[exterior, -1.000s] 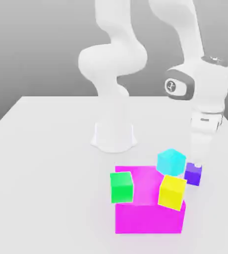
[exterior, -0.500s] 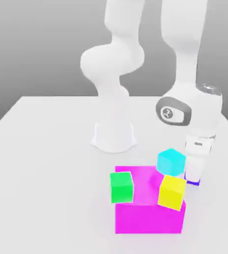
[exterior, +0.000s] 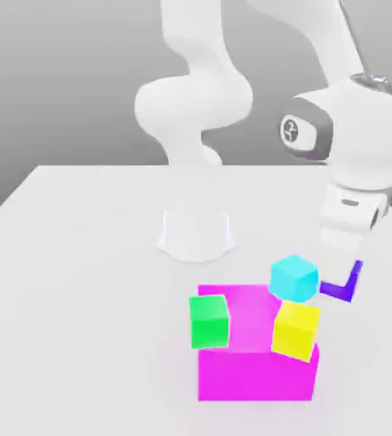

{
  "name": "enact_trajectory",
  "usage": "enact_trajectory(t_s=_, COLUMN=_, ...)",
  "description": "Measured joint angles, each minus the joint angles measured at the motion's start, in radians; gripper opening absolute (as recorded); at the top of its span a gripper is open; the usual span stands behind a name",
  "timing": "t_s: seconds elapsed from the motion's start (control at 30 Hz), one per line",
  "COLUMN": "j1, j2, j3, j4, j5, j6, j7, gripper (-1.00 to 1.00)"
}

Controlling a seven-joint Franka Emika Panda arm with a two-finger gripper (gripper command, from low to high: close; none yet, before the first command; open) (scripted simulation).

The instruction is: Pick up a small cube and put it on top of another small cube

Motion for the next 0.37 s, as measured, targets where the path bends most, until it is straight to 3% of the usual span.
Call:
enact_trajectory(t_s=0.1, j1=-0.06, j2=-0.039, j3=-0.068, j4=0.092, j5=-0.015, j6=-0.13, j7=-0.044, gripper=-1.0)
enact_trajectory(t_s=0.23, j1=-0.079, j2=0.042, j3=-0.093, j4=0.09, j5=-0.007, j6=-0.048, j7=-0.07, gripper=-1.0)
enact_trajectory(t_s=0.27, j1=-0.08, j2=0.069, j3=-0.095, j4=0.081, j5=-0.004, j6=-0.012, j7=-0.073, gripper=1.0)
enact_trajectory(t_s=0.37, j1=-0.08, j2=0.069, j3=-0.095, j4=0.081, j5=-0.004, j6=-0.012, j7=-0.073, gripper=1.0)
